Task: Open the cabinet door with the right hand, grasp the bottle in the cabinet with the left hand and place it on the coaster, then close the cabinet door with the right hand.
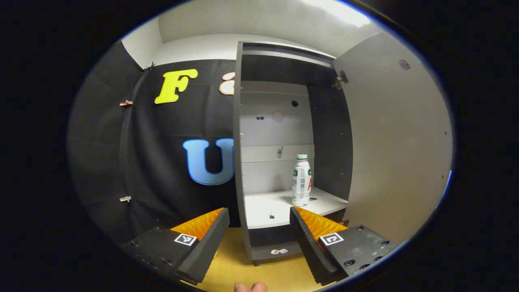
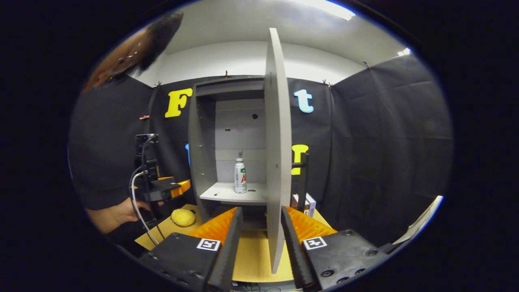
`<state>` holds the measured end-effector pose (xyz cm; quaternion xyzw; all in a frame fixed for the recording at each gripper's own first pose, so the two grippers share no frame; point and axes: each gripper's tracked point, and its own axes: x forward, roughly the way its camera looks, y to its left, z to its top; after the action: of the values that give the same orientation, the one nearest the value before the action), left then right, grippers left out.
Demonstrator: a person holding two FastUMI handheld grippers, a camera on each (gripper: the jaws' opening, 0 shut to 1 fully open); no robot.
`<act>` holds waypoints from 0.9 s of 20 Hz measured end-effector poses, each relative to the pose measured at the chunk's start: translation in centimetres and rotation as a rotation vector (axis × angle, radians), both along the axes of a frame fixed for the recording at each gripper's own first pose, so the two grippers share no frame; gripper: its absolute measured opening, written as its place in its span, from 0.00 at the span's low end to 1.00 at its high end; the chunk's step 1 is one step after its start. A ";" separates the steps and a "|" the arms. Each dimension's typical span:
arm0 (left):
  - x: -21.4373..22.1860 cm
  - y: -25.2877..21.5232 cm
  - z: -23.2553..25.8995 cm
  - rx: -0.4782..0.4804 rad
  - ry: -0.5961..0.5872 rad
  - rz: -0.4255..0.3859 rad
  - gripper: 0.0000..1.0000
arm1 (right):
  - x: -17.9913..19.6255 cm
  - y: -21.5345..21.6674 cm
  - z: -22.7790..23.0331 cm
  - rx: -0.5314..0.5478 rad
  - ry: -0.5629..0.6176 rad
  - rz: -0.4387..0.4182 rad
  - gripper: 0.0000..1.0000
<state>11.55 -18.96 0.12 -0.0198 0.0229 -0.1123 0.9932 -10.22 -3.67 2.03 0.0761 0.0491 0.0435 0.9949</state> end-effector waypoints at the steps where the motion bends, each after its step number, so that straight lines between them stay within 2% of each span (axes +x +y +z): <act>1: 0.6 -0.9 0.1 -0.002 -0.003 -0.010 0.94 | -0.1 1.1 0.1 0.006 0.001 0.018 0.71; 3: 1.8 -2.7 0.3 0.005 -0.014 -0.031 0.92 | 0.1 2.3 0.3 0.033 -0.006 0.037 0.95; 4: 2.5 -3.5 0.3 0.011 -0.021 -0.038 0.92 | 0.5 2.8 0.5 0.053 -0.012 0.043 0.99; 14: 13.3 -12.2 -0.6 0.018 -0.010 -0.082 0.94 | 4.5 4.0 0.8 0.059 -0.045 0.040 1.00; 18: 18.0 -15.4 -1.8 0.026 0.031 -0.086 0.94 | 5.3 3.9 0.6 0.112 -0.034 0.048 0.99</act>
<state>29.53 -34.35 -1.69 -0.0078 0.0404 -0.1545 0.9871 -4.96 0.25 2.67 0.1296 0.0315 0.0714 0.9885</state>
